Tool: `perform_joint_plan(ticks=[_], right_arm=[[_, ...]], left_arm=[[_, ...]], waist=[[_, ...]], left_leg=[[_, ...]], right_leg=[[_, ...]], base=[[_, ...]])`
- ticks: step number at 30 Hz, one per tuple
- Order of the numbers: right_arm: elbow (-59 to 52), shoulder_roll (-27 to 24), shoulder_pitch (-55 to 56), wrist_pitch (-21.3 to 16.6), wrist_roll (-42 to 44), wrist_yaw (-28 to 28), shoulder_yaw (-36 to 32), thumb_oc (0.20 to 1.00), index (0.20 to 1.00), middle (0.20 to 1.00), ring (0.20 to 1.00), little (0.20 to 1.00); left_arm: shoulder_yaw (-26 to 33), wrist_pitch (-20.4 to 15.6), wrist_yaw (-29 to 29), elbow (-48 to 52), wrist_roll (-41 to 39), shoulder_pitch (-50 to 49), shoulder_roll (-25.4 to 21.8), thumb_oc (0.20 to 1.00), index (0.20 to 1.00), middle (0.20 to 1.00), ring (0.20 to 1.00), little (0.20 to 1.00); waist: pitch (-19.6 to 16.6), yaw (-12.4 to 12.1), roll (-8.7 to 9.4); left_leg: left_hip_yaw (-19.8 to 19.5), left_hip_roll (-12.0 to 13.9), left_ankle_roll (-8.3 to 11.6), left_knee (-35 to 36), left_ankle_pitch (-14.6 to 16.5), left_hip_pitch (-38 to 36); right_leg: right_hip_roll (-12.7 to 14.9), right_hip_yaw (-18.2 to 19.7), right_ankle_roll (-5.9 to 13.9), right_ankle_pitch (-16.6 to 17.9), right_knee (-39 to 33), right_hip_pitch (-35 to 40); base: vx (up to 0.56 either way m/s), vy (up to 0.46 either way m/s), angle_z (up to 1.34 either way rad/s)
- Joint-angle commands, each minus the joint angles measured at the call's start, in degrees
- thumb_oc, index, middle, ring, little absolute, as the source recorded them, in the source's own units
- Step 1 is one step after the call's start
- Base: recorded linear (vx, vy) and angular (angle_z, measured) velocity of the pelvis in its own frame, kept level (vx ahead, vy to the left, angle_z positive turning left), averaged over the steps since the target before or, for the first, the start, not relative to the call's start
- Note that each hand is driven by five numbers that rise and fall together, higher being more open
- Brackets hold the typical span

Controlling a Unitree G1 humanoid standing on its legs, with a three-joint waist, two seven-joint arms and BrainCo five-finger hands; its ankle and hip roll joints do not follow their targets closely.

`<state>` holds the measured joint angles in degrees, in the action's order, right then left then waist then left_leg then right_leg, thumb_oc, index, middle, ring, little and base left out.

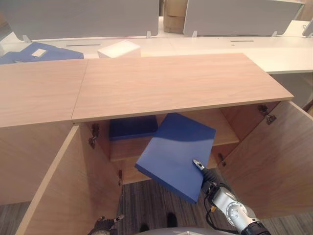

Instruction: Put the empty folder in the office cabinet

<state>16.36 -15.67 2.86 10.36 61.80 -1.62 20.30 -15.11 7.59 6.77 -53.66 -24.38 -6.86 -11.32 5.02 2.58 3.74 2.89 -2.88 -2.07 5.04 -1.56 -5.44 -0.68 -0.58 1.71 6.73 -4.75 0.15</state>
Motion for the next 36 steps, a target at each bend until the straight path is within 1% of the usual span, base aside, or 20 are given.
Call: perform_joint_plan(ticks=[1,5,8,9,11,14,16,17,19,20,21,24,25,26,27,28,30,32,34,36], right_arm=[[-3.42,1.1,-5.07,-1.71,0.32,-1.86,-1.29,0.2,0.2,0.2,0.2,0.2],[-3.43,1.38,-5.63,-0.98,-0.03,-2.57,-1.11,0.2,0.2,0.2,0.2,0.2],[-2.73,2.23,-6.69,-0.95,-0.31,-3.87,-0.46,0.2,0.2,0.2,0.2,0.2],[-2.53,2.4,-6.78,-1.05,-0.41,-4.04,-0.39,0.2,0.2,0.2,0.2,0.2],[-0.97,3.41,-7.12,-2.86,-0.38,-4.83,0.37,0.2,0.2,0.2,0.2,0.2],[0.28,4.72,-7.0,-5.29,-0.07,-4.73,1.59,0.2,0.2,0.2,0.2,0.2],[0.42,4.92,-6.89,-5.87,0.43,-4.0,1.7,0.2,0.2,0.2,0.2,0.2],[0.5,4.45,-6.76,-5.68,1.08,-3.47,1.21,0.2,0.2,0.2,0.2,0.2],[0.12,3.1,-6.63,-3.75,1.33,-3.61,0.25,0.2,0.2,0.2,0.2,0.2],[0.08,2.79,-6.64,-3.46,1.39,-3.66,0.15,0.2,0.2,0.2,0.2,0.2],[-0.36,1.17,-6.63,-1.74,1.37,-3.92,-0.28,0.2,0.2,0.2,0.2,0.2],[-0.91,-0.17,-6.62,-0.21,1.09,-3.72,-0.73,0.2,0.2,0.2,0.2,0.2],[-1.4,-1.51,-6.75,1.41,1.32,-2.97,-1.4,0.2,0.2,0.2,0.2,0.2],[-1.4,-1.51,-6.75,1.41,1.32,-2.97,-1.4,0.2,0.2,0.2,0.2,0.2],[-2.09,-3.87,-4.85,3.81,1.71,-3.21,-3.9,0.2,0.2,0.2,0.2,0.2],[-2.09,-3.87,-4.85,3.81,1.71,-3.21,-3.9,0.2,0.2,0.2,0.2,0.2],[-2.94,-4.32,-3.87,3.66,1.39,-3.5,-4.41,0.2,0.2,0.2,0.2,0.2],[-2.84,-3.53,-3.68,3.31,0.95,-2.94,-3.99,0.2,0.2,0.2,0.2,0.2],[-2.34,-3.31,-3.31,2.8,1.28,-2.87,-3.83,0.2,0.2,0.2,0.2,0.2],[-2.0,-2.81,-2.55,2.46,1.22,-3.66,-4.16,0.2,0.2,0.2,0.2,0.2]], left_arm=[[-1.39,-1.9,0.81,-0.05,-0.04,-0.03,-1.44,1.0,1.0,1.0,1.0,1.0],[-0.36,-3.04,1.56,0.17,-1.02,0.21,-1.39,1.0,1.0,1.0,1.0,1.0],[1.01,-2.82,2.24,2.24,-1.09,0.53,-2.94,1.0,1.0,1.0,1.0,1.0],[1.2,-2.77,2.29,2.46,-0.7,0.61,-3.23,1.0,1.0,1.0,1.0,1.0],[2.06,-2.0,2.2,3.09,-0.29,1.72,-5.11,1.0,1.0,1.0,1.0,1.0],[1.85,-1.68,1.93,2.9,-1.04,3.94,-7.55,1.0,1.0,1.0,1.0,1.0],[1.54,-1.88,2.27,2.39,-1.34,4.92,-8.04,1.0,1.0,1.0,1.0,1.0],[1.55,-2.14,2.4,1.93,-1.48,5.33,-8.2,1.0,1.0,1.0,1.0,1.0],[2.3,-3.2,3.23,1.21,-2.33,4.93,-7.53,1.0,1.0,1.0,1.0,1.0],[2.37,-3.51,3.37,1.1,-2.61,4.83,-7.4,1.0,1.0,1.0,1.0,1.0],[3.3,-4.52,2.88,0.73,-3.67,4.29,-6.62,1.0,1.0,1.0,1.0,1.0],[4.02,-5.31,2.4,0.71,-4.42,4.16,-5.83,1.0,1.0,1.0,1.0,1.0],[4.56,-6.08,2.36,1.16,-4.03,4.34,-5.02,1.0,1.0,1.0,1.0,1.0],[4.56,-6.08,2.36,1.16,-4.03,4.34,-5.02,1.0,1.0,1.0,1.0,1.0],[5.6,-6.63,2.11,3.99,-4.61,4.6,-3.86,1.0,1.0,1.0,1.0,1.0],[5.6,-6.63,2.11,3.99,-4.61,4.6,-3.86,1.0,1.0,1.0,1.0,1.0],[5.1,-6.09,2.19,7.79,-3.88,3.82,-3.84,1.0,1.0,1.0,1.0,1.0],[4.56,-6.48,3.16,9.77,-4.2,2.6,-3.82,1.0,1.0,1.0,1.0,1.0],[3.96,-6.25,4.06,10.69,-4.7,2.5,-4.12,1.0,1.0,1.0,1.0,1.0],[3.62,-5.77,4.46,11.33,-4.42,2.94,-4.39,1.0,1.0,1.0,1.0,1.0]], waist=[[0.38,-0.75,-0.16],[0.91,-1.33,0.04],[3.28,-2.84,-0.22],[3.73,-3.06,-0.24],[6.13,-3.85,-0.13],[7.13,-3.74,-0.01],[6.93,-3.37,-0.07],[6.46,-2.73,0.22],[5.3,-2.48,0.52],[5.16,-2.4,0.55],[4.39,-1.84,0.75],[4.06,-1.25,0.88],[3.91,-0.69,1.24],[3.91,-0.69,1.24],[3.67,-0.39,1.79],[3.67,-0.39,1.79],[4.22,-1.23,1.13],[4.71,-1.76,0.77],[4.39,-1.66,0.56],[3.98,-1.08,0.42]], left_leg=[[1.19,-0.2,-0.67,-0.04,1.8,0.79],[1.72,-0.4,-1.24,-0.04,2.13,0.05],[4.36,1.43,-2.09,-3.48,2.54,1.1],[4.55,1.79,-2.15,-4.37,2.7,1.45],[3.16,3.7,-2.27,-8.3,3.42,3.35],[0.33,6.1,-0.73,-7.74,3.43,2.75],[-1.29,7.46,0.4,-6.32,3.29,1.64],[-2.58,9.22,1.61,-4.98,3.38,0.31],[-2.49,11.22,3.17,-3.29,2.4,-0.59],[-2.45,11.55,3.45,-3.06,2.23,-0.75],[-1.85,13.13,4.72,-2.55,1.1,-1.1],[-1.1,14.35,5.47,-2.37,0.31,-1.21],[-0.32,15.72,5.96,-3.21,-0.29,-0.59],[-0.32,15.72,5.96,-3.21,-0.29,-0.59],[2.37,12.27,4.73,-9.74,-0.08,2.96],[2.37,12.27,4.73,-9.74,-0.08,2.96],[0.99,6.46,3.75,-9.14,-0.11,5.95],[-1.98,3.22,2.45,-5.82,-0.6,5.25],[-3.52,2.25,2.09,-4.94,-1.13,5.2],[-2.81,2.21,2.05,-3.61,-1.27,4.49]], right_leg=[[0.39,-0.21,2.94,-1.72,-0.25,3.34],[1.84,-1.16,3.4,-1.39,-0.19,4.05],[5.64,-6.92,4.89,-3.11,10.34,0.49],[6.35,-7.41,5.06,-2.74,11.59,-0.05],[9.89,-6.0,5.28,1.11,15.12,-2.44],[13.37,-1.8,6.72,6.68,12.0,-2.93],[14.07,0.07,7.55,7.78,8.5,-2.84],[13.13,1.92,8.46,6.05,4.96,-1.93],[12.0,1.26,8.95,2.98,2.6,0.18],[11.74,1.13,8.96,2.52,2.36,0.5],[10.7,1.25,8.33,0.93,2.3,0.85],[10.04,1.62,7.45,-0.07,2.41,1.1],[8.97,2.11,6.19,-0.84,2.17,1.59],[8.97,2.11,6.19,-0.84,2.17,1.59],[6.58,-0.12,3.7,-0.91,-0.25,3.4],[6.58,-0.12,3.7,-0.91,-0.25,3.4],[4.65,0.36,3.17,-0.69,-0.25,3.63],[3.33,1.22,2.93,-0.25,-0.21,3.62],[2.67,1.4,2.48,-0.16,-0.11,3.18],[2.44,1.03,2.43,-0.25,-0.22,2.88]], base=[[0.0,0.03,0.0],[0.0,0.015,-0.01],[-0.05,-0.089,-0.17],[-0.05,-0.232,-0.42],[-0.01,-0.35,-0.55],[0.1,-0.401,0.09],[0.17,-0.465,0.45],[0.22,-0.56,0.45],[0.14,-0.377,0.56],[0.11,-0.263,0.63],[0.07,-0.147,0.41],[0.09,-0.129,0.16],[0.06,-0.116,-0.21],[0.17,-0.443,-0.26],[0.12,-0.328,-0.05],[0.13,-0.353,0.04],[0.05,-0.035,-0.05],[0.08,0.014,-0.57],[0.05,0.027,-0.72],[0.05,0.044,-0.45]])
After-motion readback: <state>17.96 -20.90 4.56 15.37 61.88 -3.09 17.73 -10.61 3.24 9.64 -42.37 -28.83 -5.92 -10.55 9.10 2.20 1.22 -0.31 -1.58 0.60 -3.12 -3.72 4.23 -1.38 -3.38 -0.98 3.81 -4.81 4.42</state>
